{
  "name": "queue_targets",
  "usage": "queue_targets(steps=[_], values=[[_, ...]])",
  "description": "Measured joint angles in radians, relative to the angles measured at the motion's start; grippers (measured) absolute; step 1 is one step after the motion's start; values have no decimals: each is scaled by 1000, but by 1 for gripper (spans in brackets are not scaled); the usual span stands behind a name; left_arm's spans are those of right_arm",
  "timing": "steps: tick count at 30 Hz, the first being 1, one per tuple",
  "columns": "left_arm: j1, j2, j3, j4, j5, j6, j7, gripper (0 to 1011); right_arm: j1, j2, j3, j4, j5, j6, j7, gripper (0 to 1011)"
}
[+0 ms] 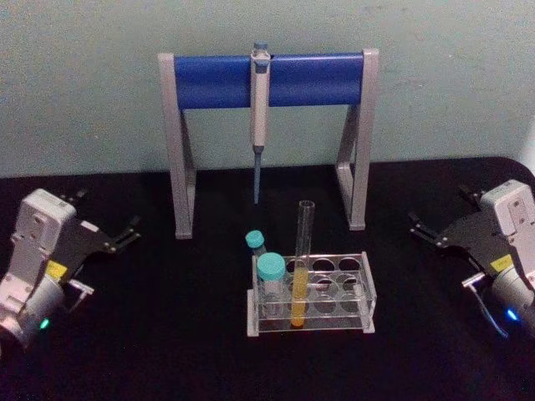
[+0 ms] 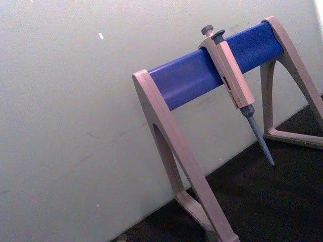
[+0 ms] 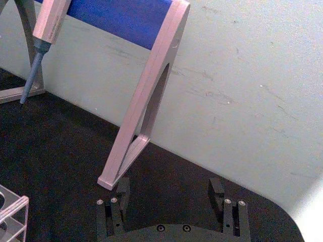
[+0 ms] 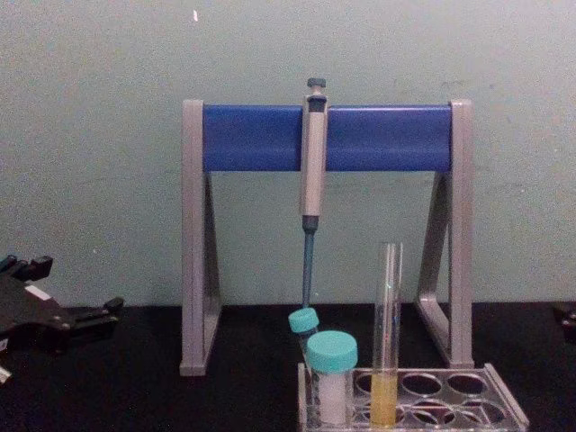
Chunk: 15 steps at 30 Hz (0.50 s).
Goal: Pick up the test tube from the test tube rack, shake it, then place it back into the test tube rack.
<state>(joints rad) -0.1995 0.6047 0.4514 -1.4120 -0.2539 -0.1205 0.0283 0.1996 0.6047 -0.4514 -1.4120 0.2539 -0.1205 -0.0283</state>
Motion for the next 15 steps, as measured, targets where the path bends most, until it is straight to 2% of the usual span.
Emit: queue_targets(steps=[15], values=[[0,0,0,0,0,0,0,1001,0,0,0,0,0,0,0,1000]])
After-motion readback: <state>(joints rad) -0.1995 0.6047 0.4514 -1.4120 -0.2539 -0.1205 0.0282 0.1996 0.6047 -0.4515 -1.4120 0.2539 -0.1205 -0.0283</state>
